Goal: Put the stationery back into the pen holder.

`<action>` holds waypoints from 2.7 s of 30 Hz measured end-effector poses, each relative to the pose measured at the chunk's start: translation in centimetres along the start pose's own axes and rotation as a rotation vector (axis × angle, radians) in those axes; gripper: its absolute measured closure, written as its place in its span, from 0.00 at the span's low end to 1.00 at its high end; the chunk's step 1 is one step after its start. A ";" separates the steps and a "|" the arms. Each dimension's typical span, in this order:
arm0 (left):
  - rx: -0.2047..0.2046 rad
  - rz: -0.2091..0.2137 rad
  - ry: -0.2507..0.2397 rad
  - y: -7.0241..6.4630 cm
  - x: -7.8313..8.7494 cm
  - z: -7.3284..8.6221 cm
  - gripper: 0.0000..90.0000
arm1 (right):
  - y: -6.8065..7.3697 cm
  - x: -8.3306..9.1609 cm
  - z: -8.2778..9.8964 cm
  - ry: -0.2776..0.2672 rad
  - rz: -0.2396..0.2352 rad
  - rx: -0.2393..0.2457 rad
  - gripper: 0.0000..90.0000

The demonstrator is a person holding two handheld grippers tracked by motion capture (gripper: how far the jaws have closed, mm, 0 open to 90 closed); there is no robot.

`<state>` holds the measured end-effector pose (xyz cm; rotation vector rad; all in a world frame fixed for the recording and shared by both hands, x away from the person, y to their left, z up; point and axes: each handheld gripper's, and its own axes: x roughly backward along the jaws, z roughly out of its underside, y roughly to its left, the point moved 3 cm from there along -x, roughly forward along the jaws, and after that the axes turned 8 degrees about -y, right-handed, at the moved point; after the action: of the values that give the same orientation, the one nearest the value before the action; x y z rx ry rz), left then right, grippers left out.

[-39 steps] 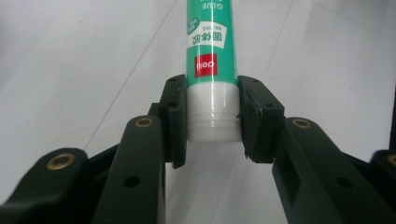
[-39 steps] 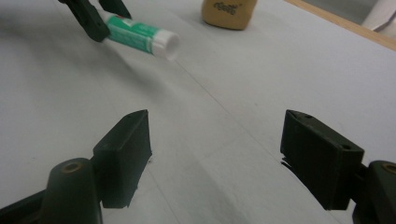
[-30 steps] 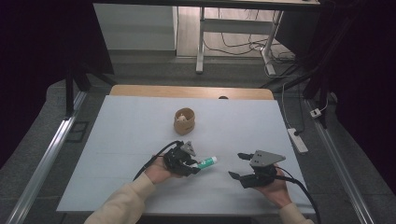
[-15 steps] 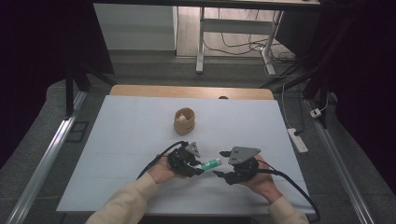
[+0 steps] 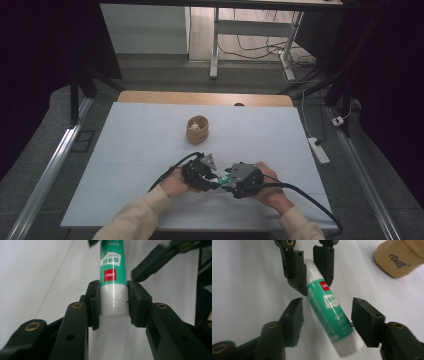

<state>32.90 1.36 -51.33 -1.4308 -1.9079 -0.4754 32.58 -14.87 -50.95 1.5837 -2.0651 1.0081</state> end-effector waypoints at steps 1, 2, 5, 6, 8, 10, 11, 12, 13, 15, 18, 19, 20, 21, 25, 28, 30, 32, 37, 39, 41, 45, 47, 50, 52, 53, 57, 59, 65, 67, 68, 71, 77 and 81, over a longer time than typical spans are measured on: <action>-0.010 0.004 0.005 0.0 0.0 0.0 0.72 | 0.2 -0.2 0.0 0.011 0.003 0.026 0.55; -0.016 0.002 0.006 -0.1 0.0 -0.1 0.71 | 0.3 -0.4 0.1 0.010 0.002 0.047 0.58; -0.028 0.010 0.007 -0.2 0.1 -0.2 0.71 | 0.6 -0.6 0.2 0.058 -0.012 0.105 0.65; -0.026 0.014 0.004 -0.2 0.1 -0.2 0.71 | 0.7 -0.6 0.3 0.059 -0.019 0.106 0.66; -0.016 0.024 -0.015 -0.2 0.3 -0.3 0.71 | 0.8 -0.6 0.3 0.059 -0.041 0.146 0.70; -0.006 0.021 -0.042 -0.1 0.6 -0.5 0.70 | 0.9 -0.7 0.3 0.037 -0.042 0.140 0.72; -0.001 0.018 -0.060 0.0 0.9 -0.5 0.70 | 0.9 -0.6 0.3 0.035 -0.043 0.137 0.73; 0.003 0.008 -0.073 0.0 1.1 -0.6 0.68 | 0.8 -0.6 0.2 0.020 -0.044 0.135 0.73; 0.007 -0.009 -0.084 0.1 1.3 -0.6 0.66 | 0.9 -0.5 0.2 0.008 -0.033 0.108 0.73; 0.029 -0.031 -0.097 0.3 1.6 -0.5 0.51 | 0.7 -0.3 0.2 -0.009 -0.020 0.087 0.73; 0.064 -0.066 -0.154 0.7 2.2 -0.4 0.40 | 0.3 -0.1 0.2 -0.028 -0.026 0.063 0.73; 0.071 -0.078 -0.167 0.7 2.4 -0.4 0.35 | 0.4 -0.1 0.2 -0.040 -0.022 0.050 0.73; 0.070 -0.088 -0.173 0.8 2.5 -0.4 0.33 | 0.3 0.0 0.2 -0.031 -0.022 0.051 0.73; 0.071 -0.099 -0.187 0.8 2.6 -0.3 0.31 | 0.3 0.0 0.2 -0.033 -0.020 0.049 0.73; 0.067 -0.144 -0.238 0.9 3.5 0.1 0.26 | 0.1 0.1 0.3 -0.054 0.006 0.020 0.73; 0.084 -0.166 -0.259 1.1 4.1 0.5 0.25 | -0.2 0.4 0.3 -0.081 0.025 -0.016 0.73; 0.091 -0.181 -0.265 1.2 4.5 0.8 0.24 | -0.4 0.6 0.3 -0.098 0.032 -0.040 0.73; 0.100 -0.201 -0.269 1.2 5.0 1.3 0.23 | -0.6 0.8 0.3 -0.113 0.034 -0.055 0.73; 0.140 -0.235 -0.261 1.7 6.0 2.9 0.23 | -1.2 1.4 0.5 -0.150 0.049 -0.096 0.73; 0.153 -0.246 -0.264 1.8 6.4 3.5 0.23 | -1.4 1.6 0.6 -0.157 0.054 -0.120 0.73; 0.161 -0.259 -0.271 1.9 6.8 4.0 0.23 | -1.7 1.8 0.7 -0.172 0.061 -0.134 0.73; 0.183 -0.291 -0.282 2.0 7.9 5.7 0.24 | -2.1 2.3 0.8 -0.188 0.075 -0.155 0.73; 0.190 -0.305 -0.282 2.1 8.5 6.5 0.24 | -2.2 2.5 0.8 -0.192 0.081 -0.160 0.73; 0.210 -0.330 -0.285 2.2 9.6 7.8 0.24 | -2.3 2.7 0.9 -0.201 0.087 -0.170 0.73; 0.217 -0.339 -0.287 2.3 10.1 8.6 0.24 | -2.4 2.8 0.9 -0.201 0.091 -0.174 0.73; 0.220 -0.345 -0.287 2.3 10.4 9.1 0.24 | -2.4 2.9 0.9 -0.205 0.093 -0.177 0.73; 0.235 -0.372 -0.283 2.3 11.1 10.7 0.24 | -2.6 3.1 1.0 -0.212 0.103 -0.187 0.73; 0.245 -0.384 -0.282 2.2 11.4 11.4 0.25 | -2.7 3.3 1.1 -0.214 0.104 -0.195 0.73; 0.273 -0.410 -0.291 2.3 12.2 12.7 0.25 | -3.0 3.7 1.3 -0.234 0.122 -0.216 0.73; 0.277 -0.418 -0.292 2.2 12.4 12.9 0.25 | -3.1 3.9 1.3 -0.239 0.124 -0.220 0.73; 0.277 -0.420 -0.293 2.2 12.6 13.1 0.25 | -3.2 3.9 1.4 -0.238 0.123 -0.226 0.73; 0.273 -0.430 -0.286 2.2 12.6 13.3 0.25 | -3.2 4.0 1.5 -0.240 0.128 -0.231 0.73; 0.271 -0.429 -0.274 2.2 12.6 13.6 0.24 | -3.3 4.1 1.6 -0.250 0.138 -0.252 0.73; 0.274 -0.429 -0.274 2.4 12.5 13.6 0.24 | -3.4 4.2 1.6 -0.260 0.144 -0.276 0.73</action>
<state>29.04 19.62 -52.09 -0.9460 -2.4093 -0.2034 34.72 -19.27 -48.20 1.5046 -2.3995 0.5494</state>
